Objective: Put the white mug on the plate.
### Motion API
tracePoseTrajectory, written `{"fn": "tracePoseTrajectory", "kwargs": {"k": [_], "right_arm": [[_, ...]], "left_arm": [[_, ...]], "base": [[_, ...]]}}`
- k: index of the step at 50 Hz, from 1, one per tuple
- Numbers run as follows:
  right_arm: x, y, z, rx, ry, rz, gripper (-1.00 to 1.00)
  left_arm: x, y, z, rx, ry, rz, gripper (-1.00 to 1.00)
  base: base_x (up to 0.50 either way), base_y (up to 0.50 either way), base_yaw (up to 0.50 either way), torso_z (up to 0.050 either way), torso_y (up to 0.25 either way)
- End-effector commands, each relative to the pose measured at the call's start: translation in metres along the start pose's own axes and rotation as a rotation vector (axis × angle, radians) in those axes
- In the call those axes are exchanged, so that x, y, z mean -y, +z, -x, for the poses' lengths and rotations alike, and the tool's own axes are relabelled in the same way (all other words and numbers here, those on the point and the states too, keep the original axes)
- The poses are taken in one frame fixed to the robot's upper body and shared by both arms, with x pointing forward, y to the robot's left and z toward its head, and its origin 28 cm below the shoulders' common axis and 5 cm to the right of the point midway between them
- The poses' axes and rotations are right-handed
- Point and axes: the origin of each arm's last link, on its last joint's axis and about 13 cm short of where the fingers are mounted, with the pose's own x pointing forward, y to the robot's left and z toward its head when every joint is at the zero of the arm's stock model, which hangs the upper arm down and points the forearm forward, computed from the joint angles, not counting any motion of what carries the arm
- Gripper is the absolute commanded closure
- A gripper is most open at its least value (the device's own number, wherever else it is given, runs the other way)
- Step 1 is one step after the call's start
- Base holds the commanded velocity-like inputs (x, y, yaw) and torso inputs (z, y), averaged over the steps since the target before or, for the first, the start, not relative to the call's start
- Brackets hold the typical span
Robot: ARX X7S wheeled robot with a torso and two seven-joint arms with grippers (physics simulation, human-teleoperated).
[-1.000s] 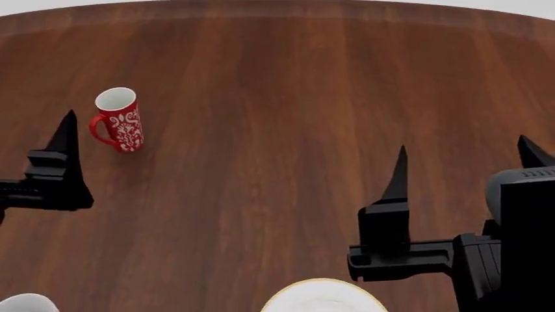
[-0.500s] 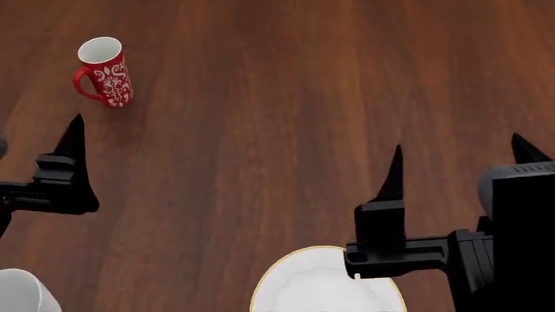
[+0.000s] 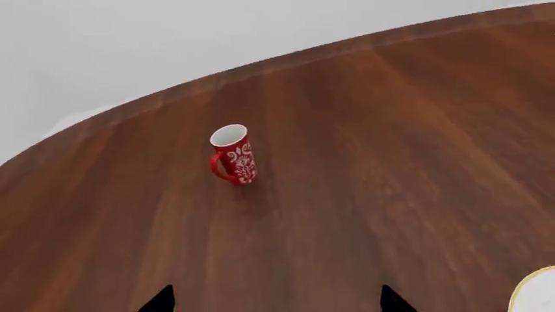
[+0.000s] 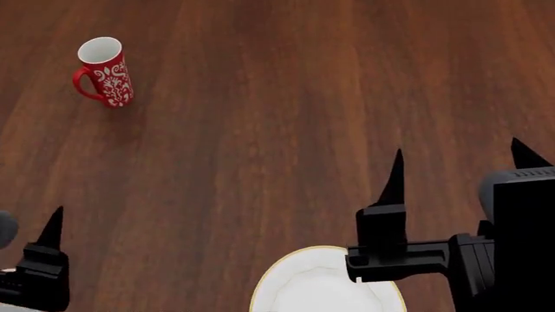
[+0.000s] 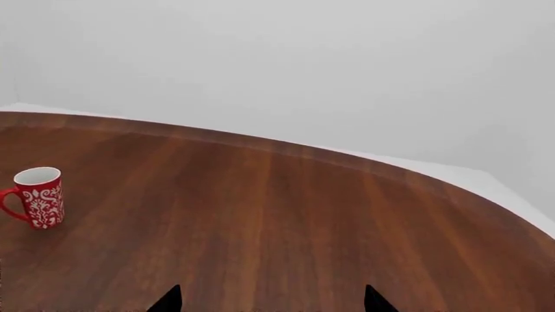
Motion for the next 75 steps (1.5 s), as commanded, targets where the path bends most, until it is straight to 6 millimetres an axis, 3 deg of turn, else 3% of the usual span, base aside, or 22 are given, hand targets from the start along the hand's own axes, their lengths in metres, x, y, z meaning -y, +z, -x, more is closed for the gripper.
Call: {"fn": "tracePoseTrajectory", "kwargs": {"k": [1, 12, 20, 32, 54, 75], "right_arm": [[0.001, -0.001, 0.003, 0.003, -0.003, -0.002, -1.00], [0.000, -0.002, 0.002, 0.008, 0.008, -0.009, -1.00], [0.000, -0.004, 0.000, 0.002, 0.012, -0.009, -1.00], [-0.001, -0.006, -0.004, -0.004, 0.022, -0.017, -1.00], [-0.001, -0.011, -0.004, -0.011, 0.027, -0.031, -1.00], [-0.001, -0.012, -0.002, -0.015, 0.023, -0.031, -1.00]], "left_arm": [[-0.013, -0.002, 0.054, -0.128, 0.003, -0.037, -1.00], [-0.020, -0.006, 0.082, -0.192, 0.052, -0.042, -1.00], [-0.017, -0.028, 0.077, -0.269, 0.007, 0.020, -1.00], [-0.020, -0.038, 0.072, -0.347, 0.046, 0.026, -1.00], [-0.031, -0.072, 0.029, -0.448, 0.049, 0.077, -1.00], [-0.030, -0.099, 0.013, -0.555, 0.009, 0.092, -1.00]], "base": [[0.00, 0.00, 0.00, 0.000, 0.000], [0.00, 0.00, 0.00, 0.000, 0.000], [0.00, 0.00, 0.00, 0.000, 0.000], [0.00, 0.00, 0.00, 0.000, 0.000], [0.00, 0.00, 0.00, 0.000, 0.000], [0.00, 0.00, 0.00, 0.000, 0.000]]}}
